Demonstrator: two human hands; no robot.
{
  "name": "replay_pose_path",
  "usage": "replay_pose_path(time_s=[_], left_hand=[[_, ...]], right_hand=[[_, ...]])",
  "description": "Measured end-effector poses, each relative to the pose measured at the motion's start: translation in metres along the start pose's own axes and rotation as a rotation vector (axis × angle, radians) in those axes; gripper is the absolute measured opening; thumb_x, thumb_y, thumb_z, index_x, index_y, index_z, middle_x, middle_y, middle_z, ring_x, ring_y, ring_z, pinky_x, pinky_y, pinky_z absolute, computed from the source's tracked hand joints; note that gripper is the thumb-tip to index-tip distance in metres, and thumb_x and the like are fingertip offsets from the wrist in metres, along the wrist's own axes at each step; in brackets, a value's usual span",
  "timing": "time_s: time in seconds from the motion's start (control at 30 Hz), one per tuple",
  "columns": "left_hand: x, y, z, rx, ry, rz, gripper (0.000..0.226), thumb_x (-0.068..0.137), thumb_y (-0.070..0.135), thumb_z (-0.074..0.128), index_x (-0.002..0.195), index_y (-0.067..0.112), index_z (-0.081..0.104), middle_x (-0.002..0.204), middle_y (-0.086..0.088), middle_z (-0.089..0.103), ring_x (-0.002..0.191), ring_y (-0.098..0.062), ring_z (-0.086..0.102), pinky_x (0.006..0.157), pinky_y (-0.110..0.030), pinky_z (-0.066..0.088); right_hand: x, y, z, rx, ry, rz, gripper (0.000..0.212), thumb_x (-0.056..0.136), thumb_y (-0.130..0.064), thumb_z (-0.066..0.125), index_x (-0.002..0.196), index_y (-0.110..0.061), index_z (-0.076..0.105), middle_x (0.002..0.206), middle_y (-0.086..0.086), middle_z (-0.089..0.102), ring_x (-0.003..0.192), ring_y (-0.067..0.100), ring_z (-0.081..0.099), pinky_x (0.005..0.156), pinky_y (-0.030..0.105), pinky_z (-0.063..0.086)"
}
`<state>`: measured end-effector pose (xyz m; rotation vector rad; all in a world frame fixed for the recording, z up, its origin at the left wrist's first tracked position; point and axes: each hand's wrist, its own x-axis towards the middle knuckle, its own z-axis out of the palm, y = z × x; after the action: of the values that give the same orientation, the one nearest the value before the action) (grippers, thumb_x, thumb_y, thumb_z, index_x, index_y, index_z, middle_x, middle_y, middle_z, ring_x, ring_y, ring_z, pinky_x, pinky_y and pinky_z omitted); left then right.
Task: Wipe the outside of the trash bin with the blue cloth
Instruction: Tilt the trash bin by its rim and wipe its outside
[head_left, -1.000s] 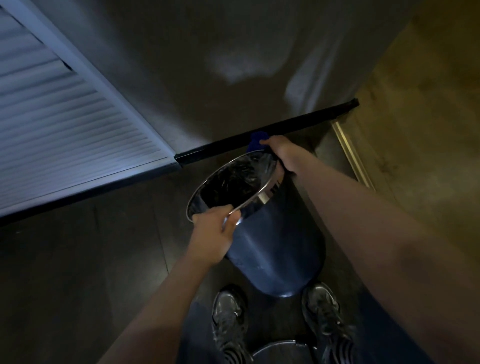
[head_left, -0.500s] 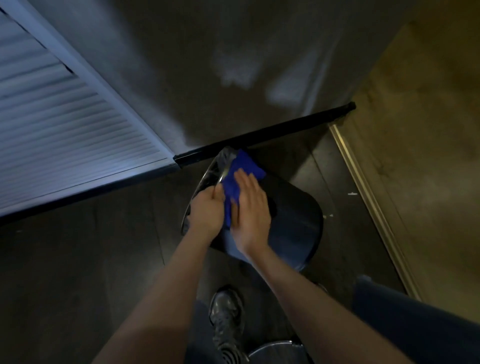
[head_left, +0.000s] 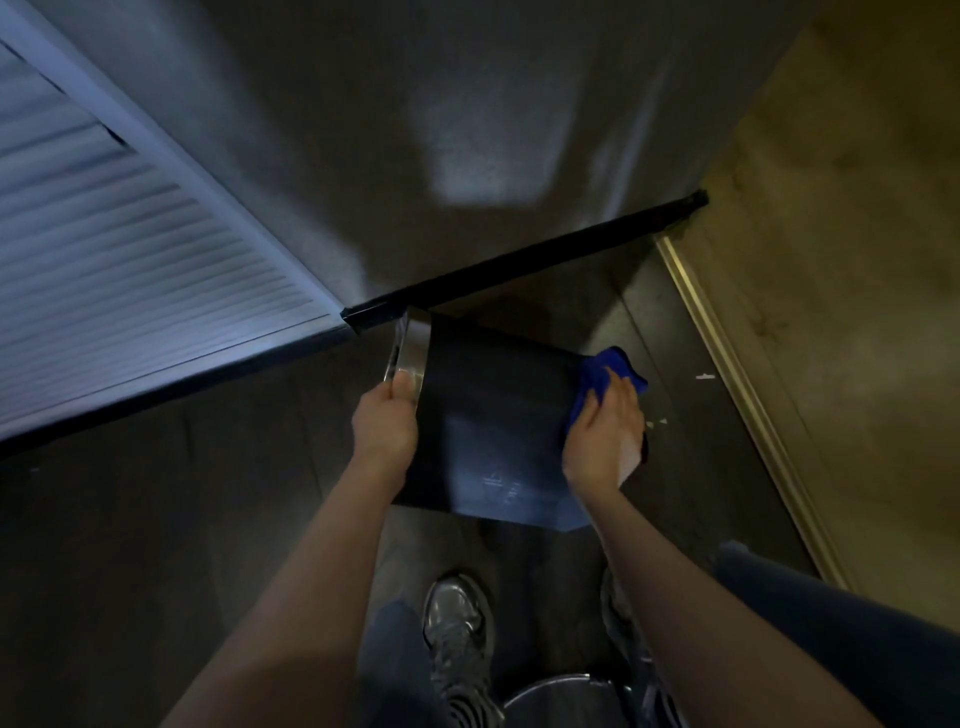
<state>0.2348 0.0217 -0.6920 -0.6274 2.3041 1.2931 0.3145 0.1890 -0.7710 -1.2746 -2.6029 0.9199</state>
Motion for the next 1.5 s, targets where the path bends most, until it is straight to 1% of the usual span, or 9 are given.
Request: replay_pose_path(time_s=[0.17, 0.3, 0.5, 0.87, 1.03, 1.1, 1.23, 1.43, 1.5], left_hand=[[-0.004, 0.006, 0.009, 0.020, -0.016, -0.017, 0.041, 0.094, 0.035, 0.038, 0.109, 0.002, 0.059, 0.109, -0.024, 0.061, 0.101, -0.037, 0.056, 0.093, -0.046, 0.045], [-0.004, 0.008, 0.008, -0.011, -0.048, -0.010, 0.043, 0.095, 0.034, 0.033, 0.106, 0.002, 0.060, 0.106, -0.023, 0.062, 0.100, -0.037, 0.058, 0.090, -0.045, 0.045], [-0.006, 0.009, 0.002, -0.103, -0.073, -0.042, 0.029, 0.093, 0.022, 0.040, 0.070, 0.013, 0.055, 0.068, -0.010, 0.051, 0.064, -0.024, 0.046, 0.064, -0.036, 0.038], [-0.004, 0.003, 0.002, -0.101, -0.073, -0.022, 0.028, 0.094, 0.028, 0.041, 0.077, 0.012, 0.058, 0.075, -0.009, 0.055, 0.072, -0.022, 0.050, 0.070, -0.035, 0.040], [-0.006, 0.010, 0.010, -0.129, -0.121, 0.002, 0.030, 0.094, 0.024, 0.039, 0.073, 0.014, 0.058, 0.074, -0.011, 0.057, 0.070, -0.024, 0.053, 0.067, -0.036, 0.045], [-0.008, 0.014, 0.013, -0.146, -0.131, 0.012, 0.031, 0.095, 0.026, 0.037, 0.079, 0.015, 0.061, 0.085, -0.014, 0.061, 0.084, -0.027, 0.056, 0.082, -0.041, 0.045], [-0.011, 0.018, 0.017, -0.183, -0.126, 0.037, 0.041, 0.098, 0.035, 0.029, 0.081, 0.016, 0.061, 0.081, -0.008, 0.061, 0.078, -0.021, 0.056, 0.076, -0.033, 0.043], [-0.011, 0.019, 0.012, -0.218, -0.170, -0.022, 0.044, 0.096, 0.041, 0.028, 0.080, 0.015, 0.059, 0.074, -0.008, 0.059, 0.072, -0.020, 0.055, 0.076, -0.036, 0.043], [-0.010, 0.017, 0.014, -0.121, -0.129, 0.027, 0.034, 0.094, 0.034, 0.038, 0.072, 0.017, 0.058, 0.070, -0.008, 0.056, 0.069, -0.023, 0.052, 0.071, -0.037, 0.041]], right_hand=[[-0.011, -0.073, 0.020, 0.007, -0.041, -0.033, 0.041, 0.093, -0.014, 0.038, 0.133, -0.004, 0.042, 0.140, 0.015, 0.045, 0.135, 0.026, 0.033, 0.110, 0.036, 0.021], [-0.032, -0.114, 0.030, 0.011, -0.123, -0.321, 0.044, 0.091, -0.014, 0.042, 0.134, -0.008, 0.040, 0.140, 0.010, 0.047, 0.135, 0.025, 0.034, 0.110, 0.034, 0.024], [-0.048, -0.071, 0.017, -0.031, -0.180, -0.706, 0.050, 0.084, -0.014, 0.055, 0.133, -0.010, 0.044, 0.138, 0.007, 0.050, 0.130, 0.022, 0.043, 0.106, 0.033, 0.033], [0.011, 0.014, -0.012, -0.045, -0.189, -0.223, 0.041, 0.096, -0.015, 0.037, 0.136, -0.012, 0.040, 0.142, 0.009, 0.044, 0.129, 0.026, 0.042, 0.107, 0.039, 0.034], [0.026, -0.025, -0.004, -0.092, -0.151, 0.003, 0.037, 0.094, -0.013, 0.035, 0.129, -0.002, 0.044, 0.134, 0.018, 0.049, 0.123, 0.031, 0.044, 0.103, 0.038, 0.032], [0.014, -0.061, 0.005, -0.040, -0.145, -0.108, 0.036, 0.093, -0.012, 0.038, 0.127, -0.004, 0.046, 0.131, 0.017, 0.052, 0.120, 0.031, 0.046, 0.100, 0.037, 0.032], [-0.035, -0.110, 0.020, -0.009, -0.100, -0.366, 0.049, 0.085, -0.010, 0.054, 0.132, -0.006, 0.042, 0.136, 0.013, 0.050, 0.130, 0.027, 0.042, 0.107, 0.039, 0.034], [-0.057, -0.069, 0.019, -0.061, -0.112, -0.687, 0.060, 0.078, -0.018, 0.060, 0.134, -0.011, 0.040, 0.138, 0.006, 0.050, 0.130, 0.021, 0.043, 0.106, 0.032, 0.034], [-0.052, -0.054, 0.016, -0.033, -0.120, -0.611, 0.058, 0.079, -0.015, 0.056, 0.134, -0.012, 0.040, 0.139, 0.006, 0.049, 0.130, 0.021, 0.042, 0.106, 0.033, 0.034]])
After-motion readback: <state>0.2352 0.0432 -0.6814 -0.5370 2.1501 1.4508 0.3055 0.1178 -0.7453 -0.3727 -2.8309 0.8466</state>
